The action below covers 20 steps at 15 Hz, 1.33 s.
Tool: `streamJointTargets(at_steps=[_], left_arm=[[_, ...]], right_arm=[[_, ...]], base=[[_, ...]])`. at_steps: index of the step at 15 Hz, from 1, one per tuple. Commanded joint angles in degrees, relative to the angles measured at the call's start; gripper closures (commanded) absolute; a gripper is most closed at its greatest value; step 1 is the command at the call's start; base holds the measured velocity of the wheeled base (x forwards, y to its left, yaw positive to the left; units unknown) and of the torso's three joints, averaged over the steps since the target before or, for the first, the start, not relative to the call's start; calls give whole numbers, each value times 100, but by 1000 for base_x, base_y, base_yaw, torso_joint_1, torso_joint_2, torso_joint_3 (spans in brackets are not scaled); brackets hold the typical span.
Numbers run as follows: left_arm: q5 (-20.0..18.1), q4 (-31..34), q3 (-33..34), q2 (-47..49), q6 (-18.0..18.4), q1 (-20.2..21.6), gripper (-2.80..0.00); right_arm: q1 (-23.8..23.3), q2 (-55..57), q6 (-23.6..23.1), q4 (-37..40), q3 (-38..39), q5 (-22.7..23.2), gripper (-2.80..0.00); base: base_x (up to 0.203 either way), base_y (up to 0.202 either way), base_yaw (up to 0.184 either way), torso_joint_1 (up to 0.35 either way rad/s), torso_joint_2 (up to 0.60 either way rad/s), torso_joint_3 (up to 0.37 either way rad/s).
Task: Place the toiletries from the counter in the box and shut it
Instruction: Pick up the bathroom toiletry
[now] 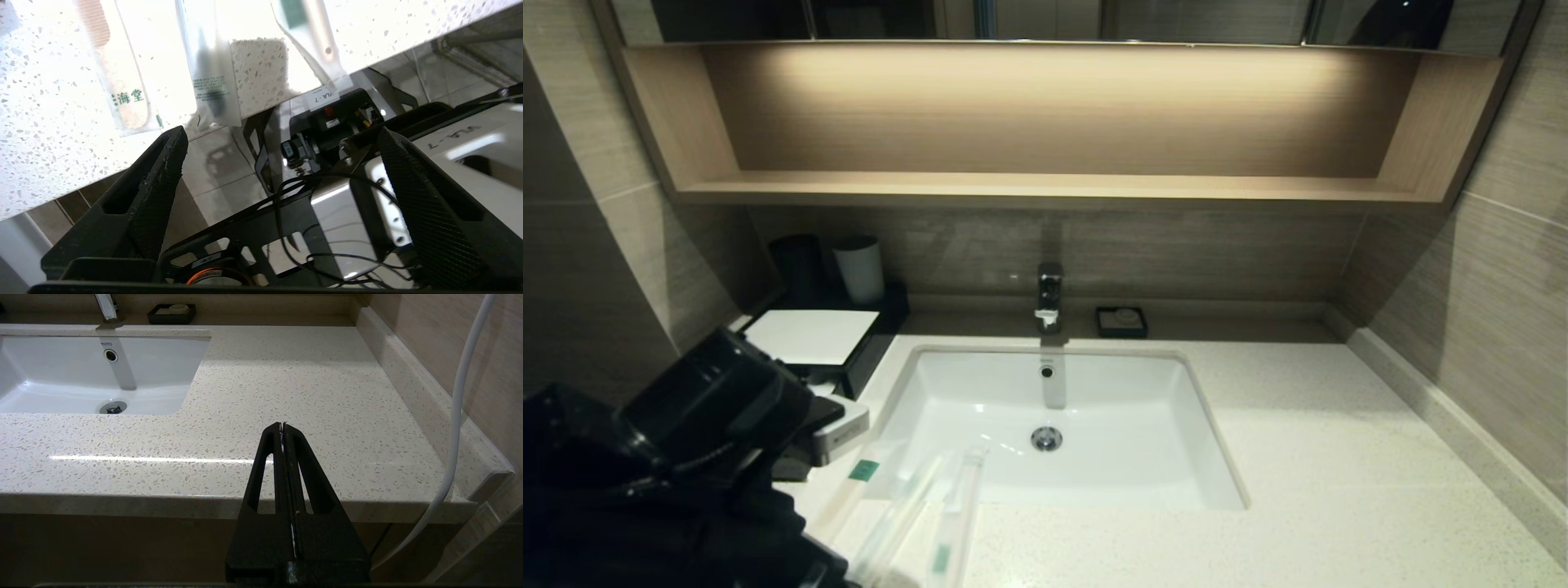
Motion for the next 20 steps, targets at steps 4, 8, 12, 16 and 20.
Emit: streamJointTargets(at_steps=[4,8,12,16,20], left_arm=[[47,267,-742,1034,-576,-3,-280],[38,279,-977,1402,-616,-3,-280],[13,445,-1204,1718,-933,-121,-280],[15,628,-1486,1872,-1369,-315,-280],[81,951,-1571,1977,-1667,-320,-280]], right_arm=[[1,-3,-1,-1,3,-1,0],[1,-9,-1,-1,9,-1,0],[1,-2,-1,2,7,-1,0],[1,0,-1,2,9,-1,0],[1,-2,-1,-5,6,-1,0]], base=[[0,0,0,0,0,0],[0,0,0,0,0,0],[0,0,0,0,0,0],[0,0,0,0,0,0],[0,0,0,0,0,0]])
